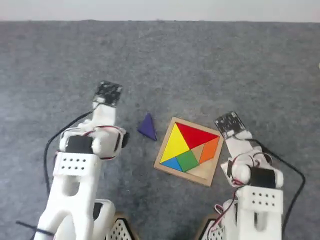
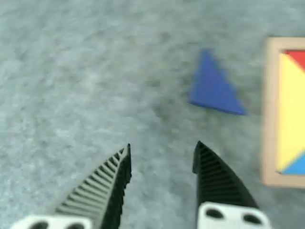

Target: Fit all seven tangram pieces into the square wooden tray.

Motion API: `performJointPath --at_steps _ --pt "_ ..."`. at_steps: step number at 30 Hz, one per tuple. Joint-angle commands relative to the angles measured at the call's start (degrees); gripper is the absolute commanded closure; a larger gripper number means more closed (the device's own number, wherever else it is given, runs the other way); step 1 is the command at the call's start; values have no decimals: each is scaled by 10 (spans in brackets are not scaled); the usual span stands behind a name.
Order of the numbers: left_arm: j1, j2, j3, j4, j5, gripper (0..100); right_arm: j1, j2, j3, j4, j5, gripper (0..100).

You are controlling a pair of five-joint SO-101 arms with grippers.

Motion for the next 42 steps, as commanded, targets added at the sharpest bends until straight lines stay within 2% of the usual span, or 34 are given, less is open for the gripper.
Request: performJointPath --at_steps 1,6,13,20,30,33,37,42 --pt "58 9 -61 43 37 790 22 -27 84 -83 2 656" --pt "82 142 -109 12 60 789 30 -28 124 -140 -47 656" --pt "97 437 -298 -20 125 789 118 -28 124 -163 -83 656" --pt "117 642 -445 -16 175 790 99 -28 128 -163 -79 656" --pt "109 656 -486 105 174 790 99 -28 135 -182 -79 656" --pt "99 658 -486 107 174 765 99 -28 135 -182 -79 656" --pt "102 663 -484 109 176 652 99 -28 135 -182 -79 656" --pt "94 661 -473 109 191 648 99 -28 135 -181 -79 656"
